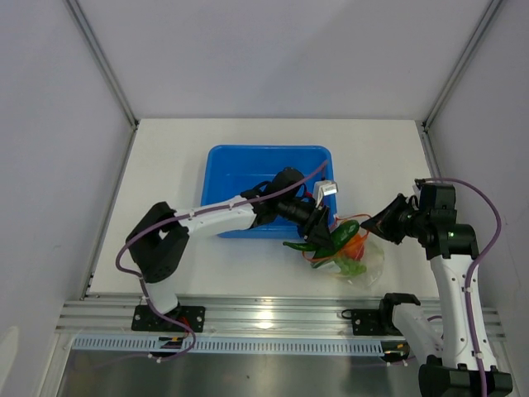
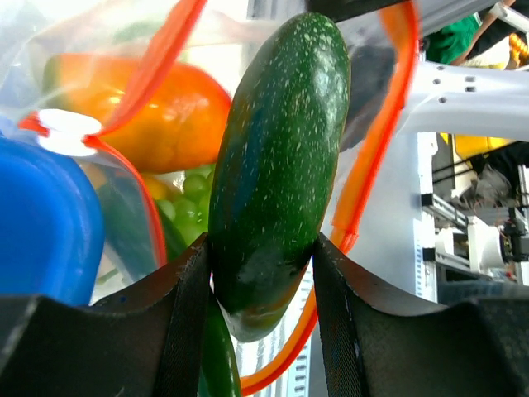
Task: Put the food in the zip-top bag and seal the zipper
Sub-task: Place the fake vegetable in the zipper food storage bag.
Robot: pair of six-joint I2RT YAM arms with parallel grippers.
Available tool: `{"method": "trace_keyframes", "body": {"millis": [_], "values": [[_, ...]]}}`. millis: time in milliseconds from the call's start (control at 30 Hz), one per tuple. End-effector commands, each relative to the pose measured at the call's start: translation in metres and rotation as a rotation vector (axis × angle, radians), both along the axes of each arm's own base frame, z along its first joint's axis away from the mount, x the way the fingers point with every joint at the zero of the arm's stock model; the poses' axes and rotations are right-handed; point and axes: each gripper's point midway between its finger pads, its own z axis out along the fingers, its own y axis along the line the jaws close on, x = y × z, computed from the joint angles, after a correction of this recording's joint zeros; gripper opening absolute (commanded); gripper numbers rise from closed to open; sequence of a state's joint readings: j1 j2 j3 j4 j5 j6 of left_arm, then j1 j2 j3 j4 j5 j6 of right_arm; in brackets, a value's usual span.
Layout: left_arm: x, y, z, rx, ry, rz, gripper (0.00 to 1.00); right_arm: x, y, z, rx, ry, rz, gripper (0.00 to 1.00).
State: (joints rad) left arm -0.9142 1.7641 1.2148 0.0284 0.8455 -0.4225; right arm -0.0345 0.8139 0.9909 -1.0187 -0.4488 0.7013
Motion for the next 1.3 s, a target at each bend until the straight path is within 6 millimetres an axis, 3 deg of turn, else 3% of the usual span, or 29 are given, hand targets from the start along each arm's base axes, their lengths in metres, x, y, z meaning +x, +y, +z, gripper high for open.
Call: {"method": "trace_keyframes", "body": {"millis": [0, 200, 267, 333, 500, 533, 600, 767, 900, 967, 1000, 1067, 1100, 1133, 1267], "values": [[-0.009, 0.003, -0.008, 0.085, 0.039, -0.062, 0.01, 0.015, 0.0, 0.028, -0.034, -0.156, 0.054, 0.0], [-0.011, 0.001, -0.014, 0.145, 0.07, -0.076, 0.01, 0.027, 0.0, 0.038, -0.051, -0.237, 0.07, 0.0], [-0.015, 0.004, -0.026, 0.2, 0.098, -0.089, 0.01, 0.032, 0.002, 0.043, -0.047, -0.271, 0.081, 0.0], [-0.013, 0.0, -0.021, 0.201, 0.096, -0.097, 0.0, 0.032, 0.006, 0.045, -0.04, -0.278, 0.096, 0.0], [-0.015, -0.003, -0.027, 0.271, 0.137, -0.126, 0.01, 0.032, 0.007, 0.04, -0.046, -0.254, 0.094, 0.0], [-0.012, -0.009, -0.019, 0.26, 0.123, -0.128, 0.03, 0.032, 0.007, 0.039, -0.043, -0.251, 0.092, 0.0], [-0.015, -0.007, -0.031, 0.315, 0.167, -0.14, 0.07, 0.031, 0.007, 0.035, -0.037, -0.243, 0.088, 0.0], [-0.024, -0.018, -0.027, 0.333, 0.164, -0.197, 0.21, 0.026, 0.014, 0.027, -0.014, -0.22, 0.097, 0.0], [-0.032, -0.015, -0.032, 0.347, 0.158, -0.218, 0.31, 0.023, 0.012, 0.021, -0.026, -0.197, 0.088, 0.0], [-0.024, -0.017, -0.018, 0.299, 0.072, -0.178, 0.42, 0.021, 0.011, 0.02, -0.027, -0.187, 0.086, 0.0], [-0.026, -0.008, -0.028, 0.319, 0.073, -0.16, 0.46, 0.02, 0.011, 0.019, -0.029, -0.186, 0.085, 0.0], [-0.013, -0.006, -0.011, 0.252, -0.005, -0.1, 0.59, 0.017, 0.011, 0.017, -0.032, -0.17, 0.082, 0.0], [-0.009, -0.002, -0.014, 0.255, -0.014, -0.067, 0.89, 0.015, 0.01, 0.017, -0.034, -0.166, 0.078, 0.0], [-0.002, 0.0, -0.008, 0.235, -0.029, -0.043, 0.99, 0.013, 0.01, 0.016, -0.035, -0.162, 0.079, 0.0], [0.012, 0.004, 0.006, 0.182, -0.114, 0.02, 0.99, 0.006, 0.009, 0.014, -0.037, -0.149, 0.077, 0.0]]}}
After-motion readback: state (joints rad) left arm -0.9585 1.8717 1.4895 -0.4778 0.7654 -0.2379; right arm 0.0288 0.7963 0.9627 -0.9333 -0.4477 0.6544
